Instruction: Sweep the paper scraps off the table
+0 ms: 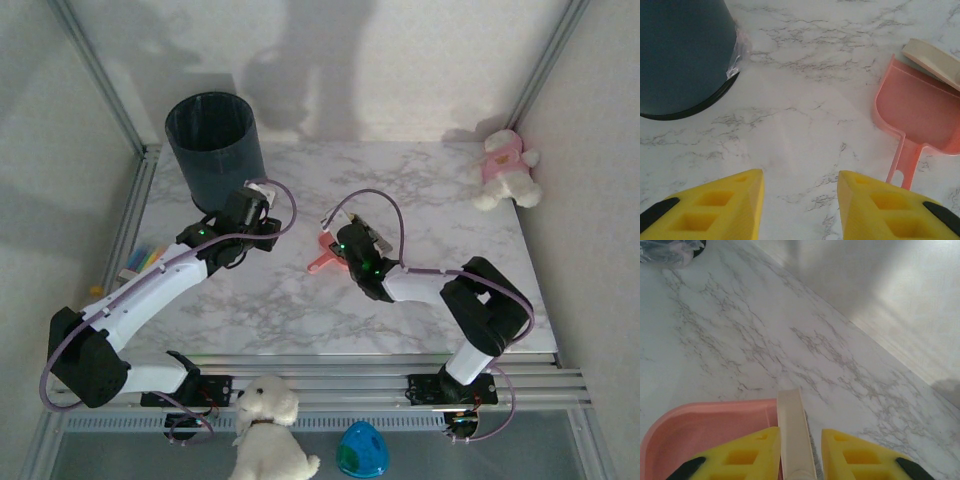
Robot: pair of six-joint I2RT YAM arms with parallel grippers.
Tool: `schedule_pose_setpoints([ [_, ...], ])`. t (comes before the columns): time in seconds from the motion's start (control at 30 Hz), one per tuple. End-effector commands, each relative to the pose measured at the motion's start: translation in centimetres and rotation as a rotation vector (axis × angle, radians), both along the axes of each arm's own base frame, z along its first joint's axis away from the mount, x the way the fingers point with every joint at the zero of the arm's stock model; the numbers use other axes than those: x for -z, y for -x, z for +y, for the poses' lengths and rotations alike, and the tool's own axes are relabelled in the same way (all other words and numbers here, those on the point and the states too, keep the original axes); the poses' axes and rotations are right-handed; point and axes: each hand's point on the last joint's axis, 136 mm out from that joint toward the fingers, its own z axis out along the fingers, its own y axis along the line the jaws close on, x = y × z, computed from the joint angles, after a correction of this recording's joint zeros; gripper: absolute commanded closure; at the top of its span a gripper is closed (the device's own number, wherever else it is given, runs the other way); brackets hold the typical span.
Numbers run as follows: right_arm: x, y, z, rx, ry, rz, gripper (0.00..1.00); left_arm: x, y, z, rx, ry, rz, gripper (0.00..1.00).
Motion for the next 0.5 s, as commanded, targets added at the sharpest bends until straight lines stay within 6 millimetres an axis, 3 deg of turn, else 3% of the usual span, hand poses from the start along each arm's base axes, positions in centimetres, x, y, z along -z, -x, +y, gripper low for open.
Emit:
schedule_pose_setpoints([
  [0.0,-0.5,-0.2,0.9,0.005,-0.018,-0.022,0.94,0.5,-0.1,1.0,-0.042,-0.015,0.002,0.58],
  [0.47,1.2,1.1,3.1,-0.039,0.001,0.019,0.77,1.3,0.0,1.4,-0.053,-0.042,0.025,0.58],
])
